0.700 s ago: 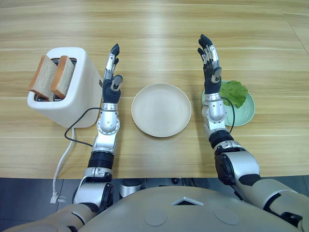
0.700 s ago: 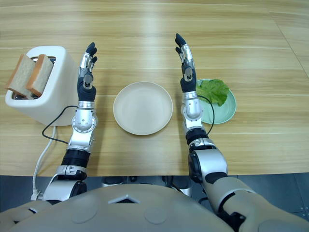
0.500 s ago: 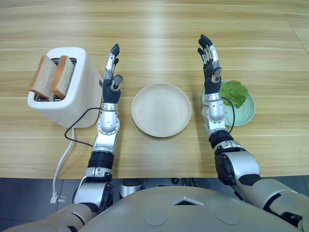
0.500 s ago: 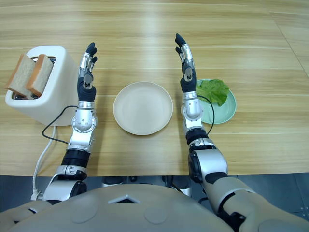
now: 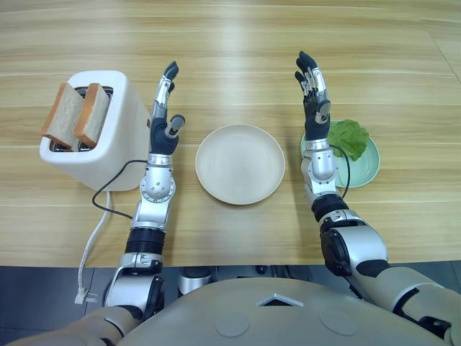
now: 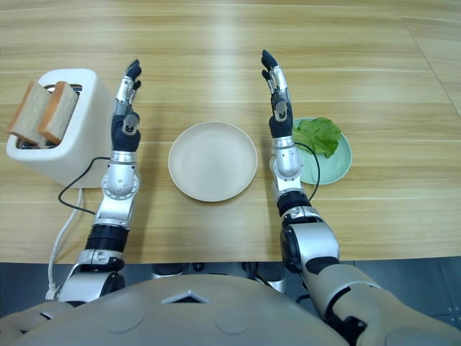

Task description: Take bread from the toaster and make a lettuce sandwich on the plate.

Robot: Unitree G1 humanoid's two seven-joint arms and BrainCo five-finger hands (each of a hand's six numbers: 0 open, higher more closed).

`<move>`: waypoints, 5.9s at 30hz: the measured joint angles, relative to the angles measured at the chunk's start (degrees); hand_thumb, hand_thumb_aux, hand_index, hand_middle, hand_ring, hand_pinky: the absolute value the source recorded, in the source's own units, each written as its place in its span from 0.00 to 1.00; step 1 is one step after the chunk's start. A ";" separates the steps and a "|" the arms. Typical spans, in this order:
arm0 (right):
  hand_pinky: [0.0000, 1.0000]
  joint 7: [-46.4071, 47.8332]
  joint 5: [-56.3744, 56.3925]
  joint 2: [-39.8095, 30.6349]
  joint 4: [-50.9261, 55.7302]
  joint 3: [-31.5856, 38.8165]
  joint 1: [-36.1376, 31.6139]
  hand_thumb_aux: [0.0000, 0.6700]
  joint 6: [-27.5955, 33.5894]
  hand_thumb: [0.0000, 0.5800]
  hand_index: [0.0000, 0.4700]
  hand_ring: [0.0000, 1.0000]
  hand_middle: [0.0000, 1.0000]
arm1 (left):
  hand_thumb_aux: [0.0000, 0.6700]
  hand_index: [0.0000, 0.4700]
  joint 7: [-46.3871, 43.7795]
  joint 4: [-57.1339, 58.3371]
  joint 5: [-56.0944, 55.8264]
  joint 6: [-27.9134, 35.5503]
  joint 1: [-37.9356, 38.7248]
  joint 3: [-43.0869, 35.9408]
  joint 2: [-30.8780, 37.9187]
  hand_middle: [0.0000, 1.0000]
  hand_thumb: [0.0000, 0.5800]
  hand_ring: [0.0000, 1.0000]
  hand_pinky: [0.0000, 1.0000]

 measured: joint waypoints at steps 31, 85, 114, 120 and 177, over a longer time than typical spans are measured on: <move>0.00 -0.40 -1.01 0.27 0.36 -0.02 -0.56 0.00 0.21 0.00 0.00 0.00 0.00 | 0.00 0.00 0.00 -3.03 19.75 40.14 14.01 21.36 20.51 0.00 0.00 0.00 0.00; 0.00 -0.80 -2.23 0.49 0.42 0.21 -0.50 0.00 0.35 0.00 0.00 0.00 0.00 | 1.00 0.98 3.35 -28.39 17.27 39.68 9.04 27.37 25.03 1.00 1.00 1.00 1.00; 0.00 -3.30 -2.71 0.63 2.76 -0.61 -2.52 0.00 0.27 0.00 0.00 0.00 0.00 | 1.00 0.98 -37.02 5.76 -13.06 28.46 -4.42 -17.27 10.01 1.00 1.00 1.00 1.00; 0.00 -3.65 -3.36 0.50 2.81 -0.51 -2.52 0.00 0.27 0.00 0.00 0.00 0.00 | 1.00 0.98 -36.99 13.67 -9.26 24.81 -7.30 -19.52 10.17 1.00 1.00 1.00 1.00; 0.00 -48.44 -49.69 -37.73 0.87 9.62 1.37 0.00 9.86 0.00 0.00 0.00 0.00 | 0.00 0.00 -5.68 -7.93 -12.69 22.31 -1.57 -4.77 0.57 0.00 0.00 0.00 0.00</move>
